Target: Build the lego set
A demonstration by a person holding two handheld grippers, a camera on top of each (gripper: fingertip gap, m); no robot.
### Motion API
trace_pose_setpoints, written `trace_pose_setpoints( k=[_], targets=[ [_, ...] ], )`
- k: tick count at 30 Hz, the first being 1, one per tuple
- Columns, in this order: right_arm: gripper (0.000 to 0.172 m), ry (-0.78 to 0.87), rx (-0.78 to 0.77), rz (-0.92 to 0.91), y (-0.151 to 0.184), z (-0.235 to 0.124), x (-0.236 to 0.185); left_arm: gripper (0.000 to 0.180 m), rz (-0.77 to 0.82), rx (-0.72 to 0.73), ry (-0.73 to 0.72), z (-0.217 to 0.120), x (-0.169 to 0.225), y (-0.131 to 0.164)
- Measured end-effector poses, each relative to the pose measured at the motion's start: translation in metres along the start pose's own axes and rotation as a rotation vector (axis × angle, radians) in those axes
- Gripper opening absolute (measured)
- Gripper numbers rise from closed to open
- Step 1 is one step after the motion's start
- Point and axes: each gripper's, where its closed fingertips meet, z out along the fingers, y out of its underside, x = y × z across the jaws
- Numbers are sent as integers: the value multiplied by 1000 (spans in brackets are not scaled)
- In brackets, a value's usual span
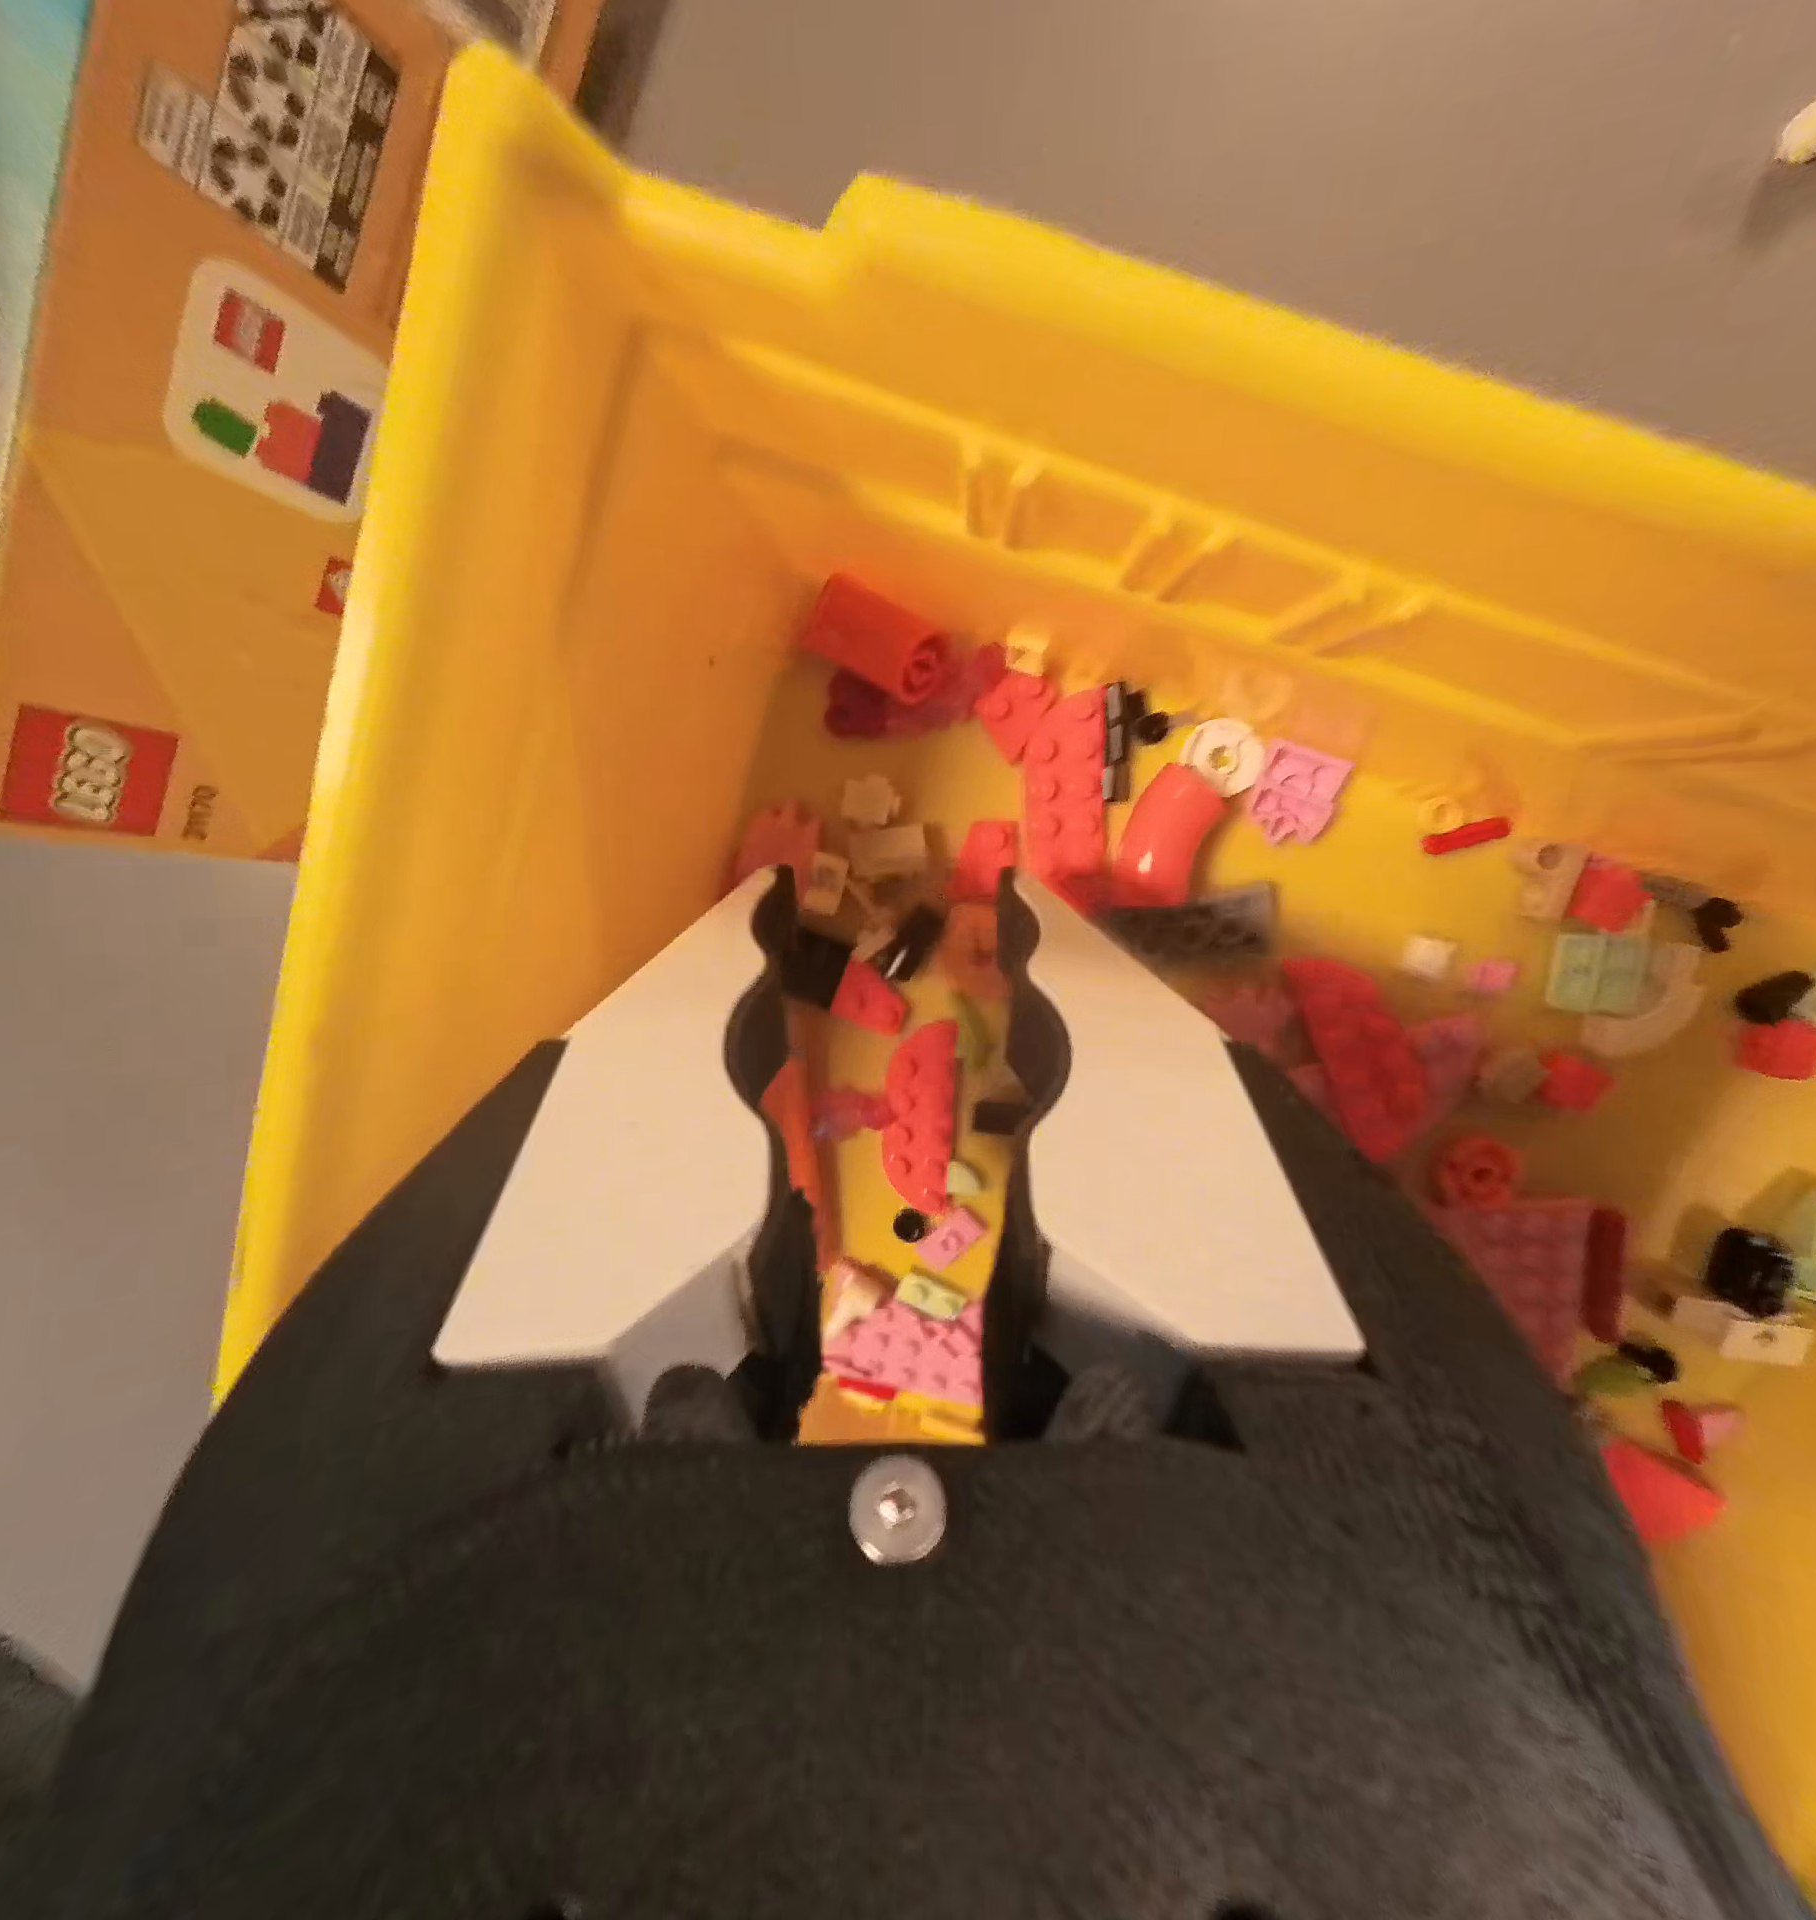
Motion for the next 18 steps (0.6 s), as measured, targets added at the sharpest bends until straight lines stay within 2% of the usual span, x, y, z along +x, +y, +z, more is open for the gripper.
trace_pose_setpoints(
  k=[4,6,9,14,18],
  targets=[
    [0,0,-1,1,0,0,0,58,-4,46,205,1,32,-9],
    [0,0,-1,1,0,0,0,66,34,10,223,6,38,-3],
    [0,-1,-1,1,0,0,0,62,110,-19,195,11,41,1],
    [0,-1,-1,1,0,0,0,41,139,-18,187,14,40,1],
    [0,-2,-2,2,1,0,0,39,141,-59,125,19,29,9]
  ],
)
